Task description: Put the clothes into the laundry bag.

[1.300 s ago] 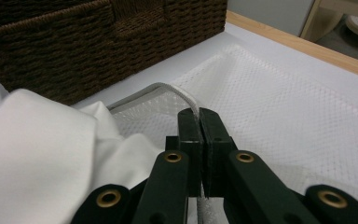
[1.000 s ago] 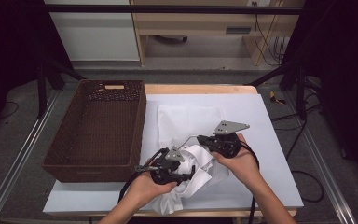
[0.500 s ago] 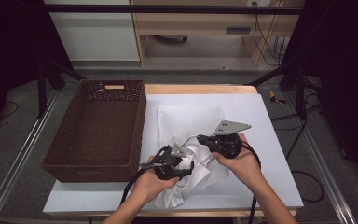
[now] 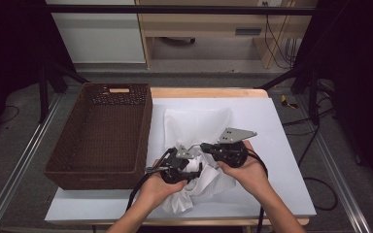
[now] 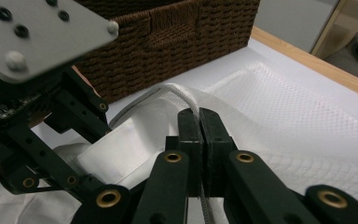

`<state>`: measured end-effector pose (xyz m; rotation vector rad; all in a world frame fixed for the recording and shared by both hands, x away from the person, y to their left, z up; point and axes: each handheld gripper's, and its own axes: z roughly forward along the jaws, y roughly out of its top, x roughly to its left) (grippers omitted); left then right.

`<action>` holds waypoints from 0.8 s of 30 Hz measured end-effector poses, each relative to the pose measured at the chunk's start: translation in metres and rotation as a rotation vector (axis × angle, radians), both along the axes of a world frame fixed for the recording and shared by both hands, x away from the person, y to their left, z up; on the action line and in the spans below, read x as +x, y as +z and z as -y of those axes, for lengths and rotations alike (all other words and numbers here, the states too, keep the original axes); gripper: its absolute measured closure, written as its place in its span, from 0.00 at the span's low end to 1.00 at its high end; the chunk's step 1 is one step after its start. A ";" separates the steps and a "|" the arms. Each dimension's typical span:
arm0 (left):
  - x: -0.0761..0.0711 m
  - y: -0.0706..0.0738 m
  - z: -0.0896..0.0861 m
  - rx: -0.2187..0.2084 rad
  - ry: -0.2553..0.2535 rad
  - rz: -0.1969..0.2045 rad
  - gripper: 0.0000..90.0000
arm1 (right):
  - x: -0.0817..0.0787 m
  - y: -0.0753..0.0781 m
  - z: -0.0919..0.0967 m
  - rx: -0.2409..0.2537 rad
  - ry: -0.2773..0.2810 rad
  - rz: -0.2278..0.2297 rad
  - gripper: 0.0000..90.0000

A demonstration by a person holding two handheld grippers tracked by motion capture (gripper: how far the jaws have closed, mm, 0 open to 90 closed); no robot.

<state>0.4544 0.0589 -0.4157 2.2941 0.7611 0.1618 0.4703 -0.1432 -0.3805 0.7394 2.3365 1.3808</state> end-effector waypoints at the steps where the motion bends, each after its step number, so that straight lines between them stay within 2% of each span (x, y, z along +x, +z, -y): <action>1: 0.000 0.003 0.001 -0.003 0.002 0.005 0.77 | 0.000 0.001 0.000 0.005 -0.003 0.003 0.99; 4: 0.001 0.010 0.002 -0.003 0.008 0.019 0.77 | -0.001 0.004 0.001 0.018 -0.007 0.007 0.99; 8: 0.008 0.010 0.004 -0.015 0.027 0.016 0.77 | -0.002 0.005 0.000 0.020 -0.007 0.010 0.99; 13: 0.014 0.004 0.008 -0.037 0.048 0.025 0.77 | -0.001 0.002 0.000 0.018 -0.008 0.005 0.99; 16: 0.017 -0.001 0.008 -0.030 0.071 0.041 0.77 | -0.001 0.001 0.000 0.013 -0.007 -0.001 0.99; 24: 0.025 -0.012 0.006 -0.031 0.109 0.039 0.77 | -0.003 0.000 0.000 0.009 -0.002 -0.006 0.99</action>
